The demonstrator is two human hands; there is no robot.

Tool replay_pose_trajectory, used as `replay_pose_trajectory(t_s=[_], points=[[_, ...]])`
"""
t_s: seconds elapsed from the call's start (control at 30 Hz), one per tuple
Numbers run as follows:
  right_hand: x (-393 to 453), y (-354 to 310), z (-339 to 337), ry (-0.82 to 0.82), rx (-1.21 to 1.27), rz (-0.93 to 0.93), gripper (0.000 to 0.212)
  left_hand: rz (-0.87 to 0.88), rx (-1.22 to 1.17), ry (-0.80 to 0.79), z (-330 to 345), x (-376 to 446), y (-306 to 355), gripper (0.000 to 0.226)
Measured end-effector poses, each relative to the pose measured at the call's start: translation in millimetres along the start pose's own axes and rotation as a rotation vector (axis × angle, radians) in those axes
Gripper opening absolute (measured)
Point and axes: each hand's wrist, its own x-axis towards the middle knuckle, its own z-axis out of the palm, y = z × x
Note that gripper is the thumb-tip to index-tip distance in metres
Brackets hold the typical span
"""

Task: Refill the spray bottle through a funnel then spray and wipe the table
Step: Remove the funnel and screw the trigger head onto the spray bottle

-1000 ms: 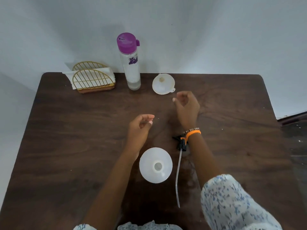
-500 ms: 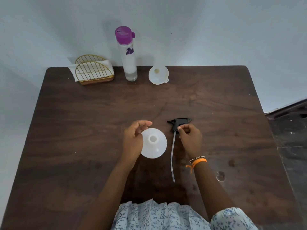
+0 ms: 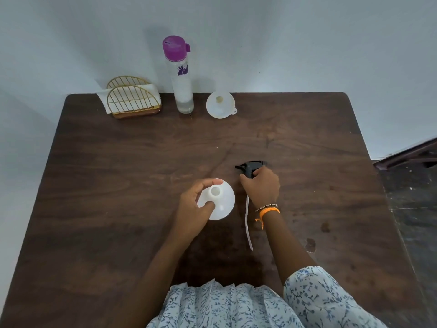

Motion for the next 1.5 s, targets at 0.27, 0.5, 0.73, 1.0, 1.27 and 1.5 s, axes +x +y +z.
replay_pose_trajectory(t_s=[0.27, 0.5, 0.73, 1.0, 1.27, 1.5], points=[[-8.5, -22.1, -38.7, 0.046, 0.348, -0.032, 0.026, 0.065, 0.0, -0.012, 0.5, -1.5, -2.0, 0.04], [-36.6, -51.7, -94.8, 0.201, 0.602, -0.264, 0.018, 0.034, -0.136, 0.032, -0.4, -9.2, 2.7, 0.03], [-65.7, -74.3, -122.1, 0.208, 0.817, -0.395, 0.026, 0.054, -0.163, 0.021, -1.6, -10.3, 4.8, 0.027], [-82.4, -89.6, -136.0, 0.242, 0.878, -0.503, 0.029, 0.026, -0.095, 0.013, -5.5, -8.3, 4.7, 0.025], [-87.6, -78.3, -110.8, 0.123, 0.782, -0.538, 0.026, 0.019, -0.073, -0.008, -6.1, -7.7, 4.1, 0.024], [-85.5, -42.9, -65.9, -0.136, 0.756, -0.493, 0.027, 0.06, -0.04, 0.011, -4.1, -9.4, -1.1, 0.031]])
